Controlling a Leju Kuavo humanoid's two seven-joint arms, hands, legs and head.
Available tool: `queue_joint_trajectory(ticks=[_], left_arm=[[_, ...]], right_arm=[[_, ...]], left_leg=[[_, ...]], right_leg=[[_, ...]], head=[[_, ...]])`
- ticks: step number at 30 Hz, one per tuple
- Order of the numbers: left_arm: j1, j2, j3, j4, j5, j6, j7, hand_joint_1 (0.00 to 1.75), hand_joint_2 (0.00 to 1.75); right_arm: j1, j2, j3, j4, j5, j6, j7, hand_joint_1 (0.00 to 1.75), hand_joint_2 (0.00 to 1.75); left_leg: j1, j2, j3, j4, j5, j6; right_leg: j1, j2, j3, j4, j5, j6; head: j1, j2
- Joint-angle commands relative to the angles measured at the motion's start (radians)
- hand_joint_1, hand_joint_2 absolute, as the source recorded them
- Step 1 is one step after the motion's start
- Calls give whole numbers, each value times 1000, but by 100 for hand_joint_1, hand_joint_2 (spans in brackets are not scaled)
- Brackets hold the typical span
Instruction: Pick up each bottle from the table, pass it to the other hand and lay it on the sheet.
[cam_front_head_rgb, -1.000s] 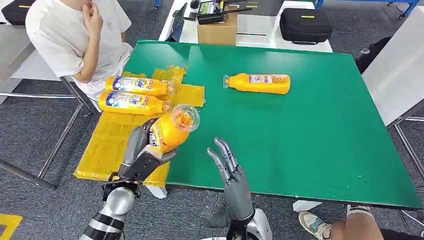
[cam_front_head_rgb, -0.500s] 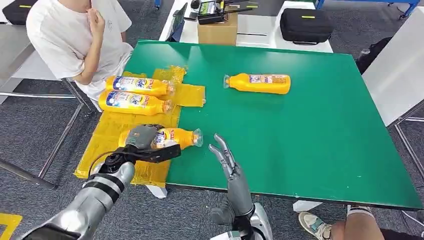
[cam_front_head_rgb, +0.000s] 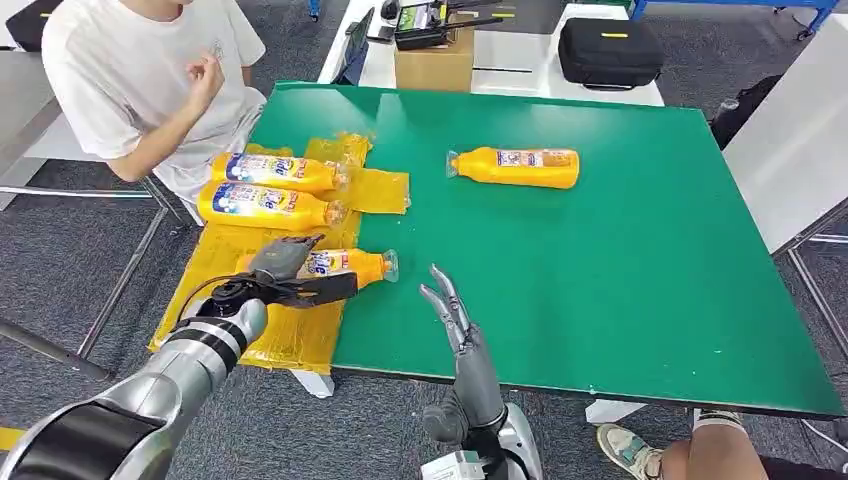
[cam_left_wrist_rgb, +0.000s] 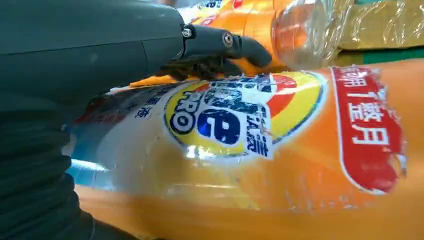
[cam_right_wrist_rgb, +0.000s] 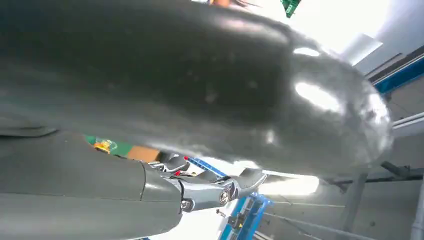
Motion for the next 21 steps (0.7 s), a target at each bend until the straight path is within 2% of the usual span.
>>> queue_joint_trajectory(ticks=[1, 3, 5, 8, 10, 12, 13, 14, 17, 18, 21], left_arm=[[-40, -13, 219, 48, 336, -272, -351, 0, 175], [6, -16, 243, -62, 438, -290, -464, 0, 175], [61, -28, 281, -207, 599, -326, -494, 0, 175], [209, -93, 361, -589, 958, -348, -413, 0, 175], [244, -85, 329, -683, 997, -336, -351, 0, 175], [268, -131, 382, -745, 1160, -279, -370, 0, 175], [313, -156, 401, -846, 1301, -254, -377, 0, 175], [356, -157, 396, -924, 1409, -260, -344, 0, 175], [495, -135, 401, -1126, 1560, -246, -347, 0, 175], [526, -134, 411, -1161, 1572, -242, -350, 0, 175], [566, -142, 432, -1190, 1561, -225, -370, 0, 175]], right_arm=[[-94, -30, 56, 120, -112, -39, -3, 0, 0], [-114, -32, 77, 135, -156, -44, -3, 0, 0], [-119, -35, 78, 142, -171, -50, -3, 0, 0], [-88, -32, -14, 161, -73, -108, -3, 0, 0], [-82, -50, -29, 141, -71, -93, -3, 0, 0], [-65, -41, -92, 160, -11, -140, 10, 0, 0], [-52, -61, -132, 157, 32, -126, 63, 0, 0], [-40, -76, -168, 149, 49, -93, 100, 0, 175], [1, -121, -253, 114, 160, -38, 153, 0, 175], [11, -132, -279, 120, 207, -2, 195, 0, 175], [4, -175, -307, 168, 360, 14, 293, 0, 175]], left_leg=[[1, 2, 3, 0, -1, -1], [1, 4, 3, 0, -1, -1], [0, 2, 4, -1, -1, -1], [1, 0, 3, 0, -2, 0], [0, 0, 1, -1, -1, 0], [1, 0, 4, 0, -3, 0], [1, 2, 4, 0, -3, -1], [0, -1, 1, -1, -1, 0], [0, 2, 2, -1, -2, 0], [0, 2, 1, -1, -2, 0], [0, 2, 2, -1, -3, 0]], right_leg=[[1, 2, 2, -1, 0, -1], [1, 3, 3, -1, 0, -1], [0, 2, 5, -1, -1, -1], [1, 0, 5, -2, -1, -1], [0, -1, 2, -2, -1, -1], [1, -1, 5, -2, -3, -1], [1, 1, 4, -1, -2, -2], [0, -1, 2, -2, -1, -1], [0, 1, 2, -3, -1, -1], [0, 1, 1, -2, -1, -1], [0, 2, 2, -3, -1, -1]], head=[[0, 0], [-1, 0], [0, 0], [0, 0], [-1, 0], [0, 0], [0, 0], [0, 0], [0, 0], [-1, 0], [0, 0]])
